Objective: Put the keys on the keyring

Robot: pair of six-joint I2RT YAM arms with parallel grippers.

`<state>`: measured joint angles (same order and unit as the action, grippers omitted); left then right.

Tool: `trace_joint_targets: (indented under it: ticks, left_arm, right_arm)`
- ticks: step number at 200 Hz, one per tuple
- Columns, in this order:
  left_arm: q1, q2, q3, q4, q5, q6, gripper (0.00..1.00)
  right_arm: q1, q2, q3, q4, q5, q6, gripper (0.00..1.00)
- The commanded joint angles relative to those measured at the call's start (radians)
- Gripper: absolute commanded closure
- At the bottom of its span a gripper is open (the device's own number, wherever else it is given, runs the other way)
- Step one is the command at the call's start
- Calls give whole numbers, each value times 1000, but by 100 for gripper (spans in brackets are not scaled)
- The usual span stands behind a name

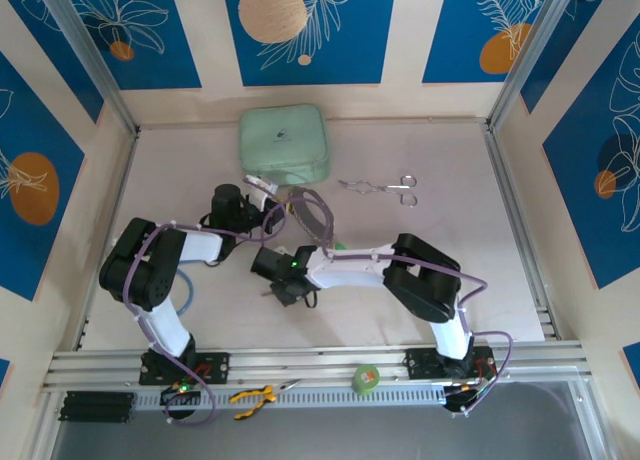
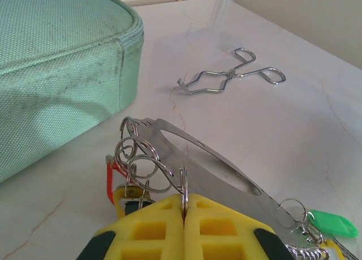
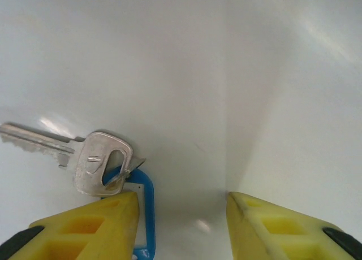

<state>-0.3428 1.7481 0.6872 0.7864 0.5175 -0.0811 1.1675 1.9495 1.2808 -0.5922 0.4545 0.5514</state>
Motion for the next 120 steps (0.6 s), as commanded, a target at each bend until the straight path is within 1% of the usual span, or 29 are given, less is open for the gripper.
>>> trace_joint_targets:
  ticks: [1,29,43,55,71,87,99,120]
  left_arm:
    - [-13,2,12,44,33,-11,100]
    - [-20,-4,14,21,30,1,100]
    - [-24,-6,14,11,29,7,100]
    - [-25,-9,14,2,28,8,100]
    - [-27,-16,11,-2,26,10,100]
    - [-30,-22,10,-8,24,15,100]
    - [-30,-25,11,-15,21,17,100]
    - [-33,-29,12,-21,21,20,100]
  right_arm:
    - [-30,-59,-102,-126,24,27,56]
    - [-63,-167,-175,-114,-6,53,56]
    - [-65,-213,-172,-87,-39,64,55]
    - [-69,-229,-156,-81,-57,92,53]
    - [-72,-231,-139,-81,-58,145,47]
    - [-72,-219,-120,-97,-42,228,46]
    - [-72,-191,-92,-142,-15,307,47]
    - [-73,-129,-30,-229,7,432,53]
